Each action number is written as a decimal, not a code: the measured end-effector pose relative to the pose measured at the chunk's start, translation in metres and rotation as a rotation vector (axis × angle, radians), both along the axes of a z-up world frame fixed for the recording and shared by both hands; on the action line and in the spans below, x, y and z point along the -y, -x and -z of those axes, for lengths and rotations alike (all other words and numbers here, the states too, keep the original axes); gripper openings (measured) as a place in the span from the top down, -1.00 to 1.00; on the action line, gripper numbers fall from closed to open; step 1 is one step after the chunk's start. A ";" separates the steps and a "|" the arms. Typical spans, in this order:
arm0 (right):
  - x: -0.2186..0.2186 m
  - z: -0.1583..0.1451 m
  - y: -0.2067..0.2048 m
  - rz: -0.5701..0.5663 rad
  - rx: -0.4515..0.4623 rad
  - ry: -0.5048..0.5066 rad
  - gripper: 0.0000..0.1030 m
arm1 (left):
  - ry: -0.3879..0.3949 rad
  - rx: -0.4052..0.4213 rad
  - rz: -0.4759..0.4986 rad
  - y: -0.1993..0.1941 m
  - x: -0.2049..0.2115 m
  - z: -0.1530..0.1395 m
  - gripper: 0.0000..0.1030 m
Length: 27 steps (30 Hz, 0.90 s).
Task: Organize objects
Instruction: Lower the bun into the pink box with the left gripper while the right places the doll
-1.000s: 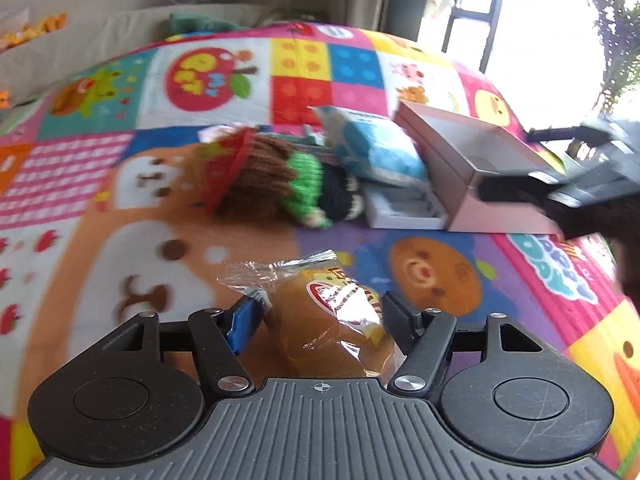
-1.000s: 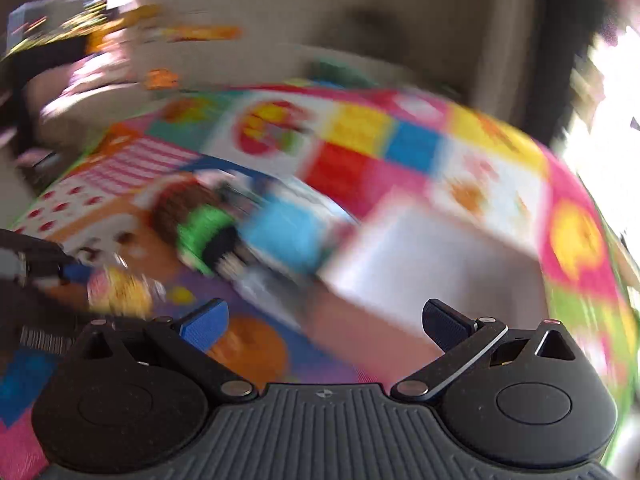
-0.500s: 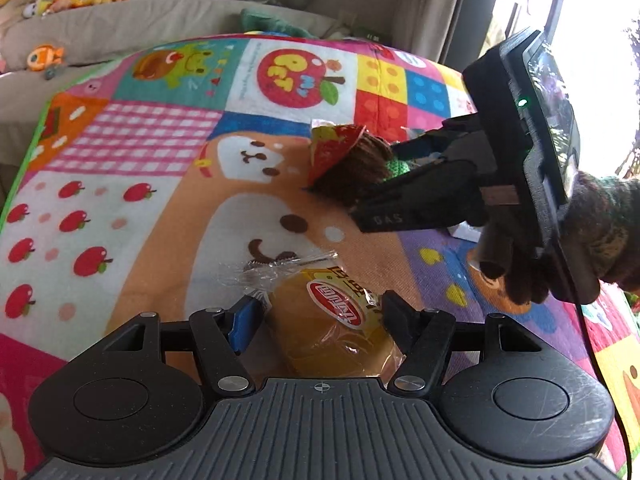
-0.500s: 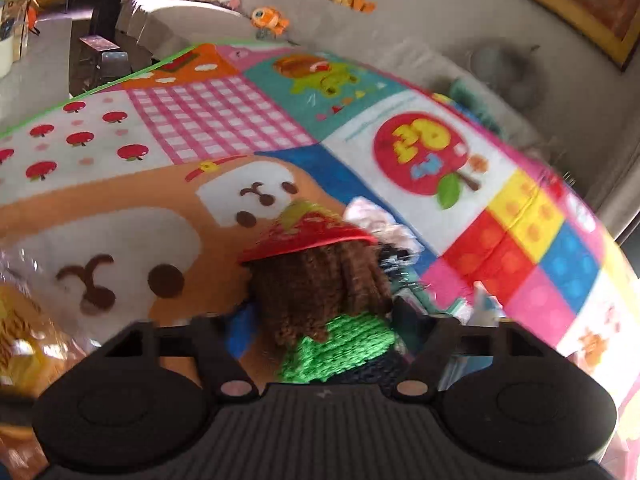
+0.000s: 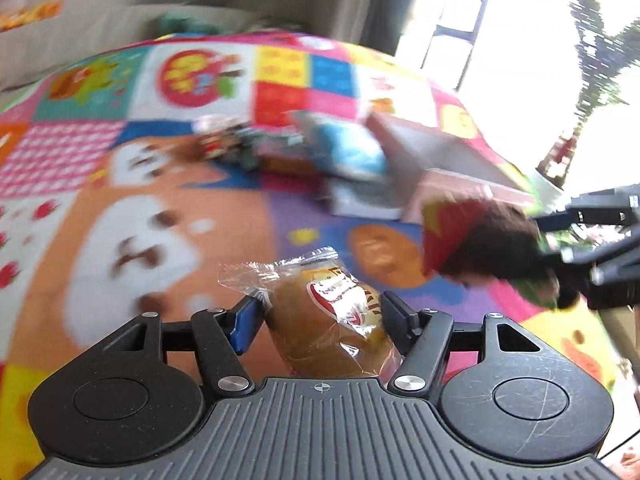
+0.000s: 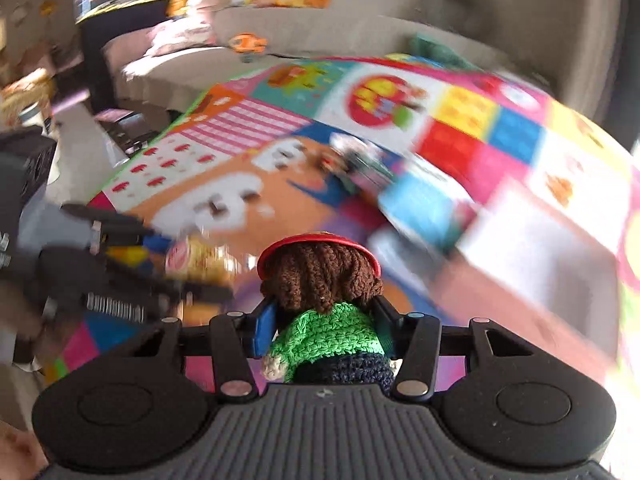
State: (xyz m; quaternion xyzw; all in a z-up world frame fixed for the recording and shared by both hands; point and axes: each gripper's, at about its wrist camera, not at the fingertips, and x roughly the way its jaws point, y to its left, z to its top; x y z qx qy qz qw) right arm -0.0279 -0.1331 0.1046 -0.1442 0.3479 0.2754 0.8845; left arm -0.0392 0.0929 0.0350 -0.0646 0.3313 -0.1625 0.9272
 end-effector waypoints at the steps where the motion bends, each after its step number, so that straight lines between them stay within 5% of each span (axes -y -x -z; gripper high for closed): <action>1: 0.017 0.001 0.007 0.041 0.004 -0.001 0.03 | 0.000 0.011 0.024 -0.004 0.010 -0.006 -0.33; 10: 0.112 -0.002 0.015 0.237 0.044 -0.152 0.04 | -0.030 0.207 0.220 -0.131 0.135 -0.080 -0.34; 16: 0.144 -0.011 0.001 0.302 0.084 -0.224 0.04 | -0.163 0.025 0.208 -0.226 0.191 -0.034 -0.36; 19: 0.156 -0.018 -0.011 0.335 0.118 -0.238 0.04 | -0.277 -0.030 0.285 -0.222 0.202 -0.013 -0.37; 21: 0.159 -0.022 -0.025 0.355 0.144 -0.236 0.04 | -0.363 0.021 0.328 -0.201 0.206 -0.011 -0.36; 27: 0.143 -0.026 -0.093 0.410 0.193 -0.186 0.04 | -0.224 0.078 0.271 -0.194 0.174 -0.043 -0.37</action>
